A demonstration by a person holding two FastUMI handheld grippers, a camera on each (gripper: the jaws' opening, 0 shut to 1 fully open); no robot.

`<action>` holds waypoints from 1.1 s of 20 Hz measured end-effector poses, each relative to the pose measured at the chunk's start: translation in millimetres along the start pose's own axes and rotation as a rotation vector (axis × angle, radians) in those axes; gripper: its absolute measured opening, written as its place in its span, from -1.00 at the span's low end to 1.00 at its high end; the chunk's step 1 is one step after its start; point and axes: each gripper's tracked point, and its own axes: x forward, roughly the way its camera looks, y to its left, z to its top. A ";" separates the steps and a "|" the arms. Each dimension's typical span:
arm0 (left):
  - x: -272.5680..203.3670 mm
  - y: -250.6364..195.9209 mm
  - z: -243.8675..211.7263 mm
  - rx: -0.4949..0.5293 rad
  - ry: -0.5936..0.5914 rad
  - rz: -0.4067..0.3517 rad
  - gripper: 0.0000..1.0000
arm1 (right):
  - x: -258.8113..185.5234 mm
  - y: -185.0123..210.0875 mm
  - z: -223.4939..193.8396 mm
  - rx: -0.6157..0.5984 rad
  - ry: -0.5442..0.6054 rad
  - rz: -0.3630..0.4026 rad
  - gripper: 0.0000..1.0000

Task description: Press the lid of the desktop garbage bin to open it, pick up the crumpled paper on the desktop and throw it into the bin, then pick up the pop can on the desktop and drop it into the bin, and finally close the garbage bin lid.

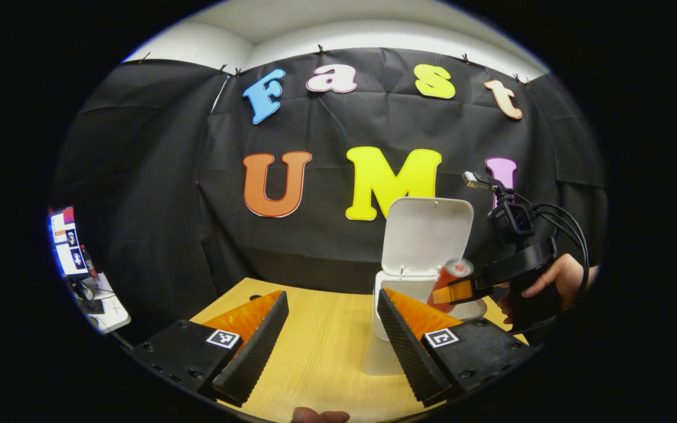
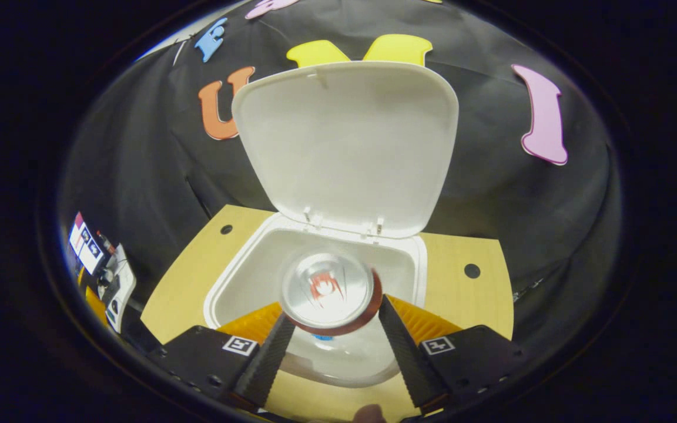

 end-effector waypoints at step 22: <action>0.5 -32.5 10.5 0.012 -0.025 -0.113 0.96 | -114.4 -27.3 97.7 0.077 -0.429 -0.164 0.92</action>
